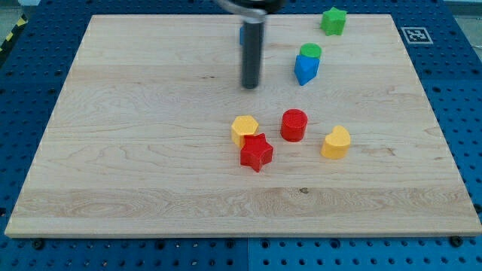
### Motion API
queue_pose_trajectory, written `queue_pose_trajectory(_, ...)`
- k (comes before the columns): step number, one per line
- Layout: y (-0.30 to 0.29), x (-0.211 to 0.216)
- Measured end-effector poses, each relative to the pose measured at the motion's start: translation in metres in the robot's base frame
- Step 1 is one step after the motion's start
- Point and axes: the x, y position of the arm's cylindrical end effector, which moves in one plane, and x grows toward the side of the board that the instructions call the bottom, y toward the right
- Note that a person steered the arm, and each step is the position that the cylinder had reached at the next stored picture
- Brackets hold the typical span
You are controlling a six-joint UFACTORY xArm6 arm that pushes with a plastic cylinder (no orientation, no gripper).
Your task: Point your arm at the blue cube
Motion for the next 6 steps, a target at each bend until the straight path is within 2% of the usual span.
queue_pose_trajectory(1, -0.065, -0.044)
queue_pose_trajectory(2, -0.098, -0.134)
queue_pose_trajectory(3, -0.085, -0.178)
queue_pose_trajectory(5, 0.014, -0.182)
queue_pose_trajectory(6, 0.005, -0.168)
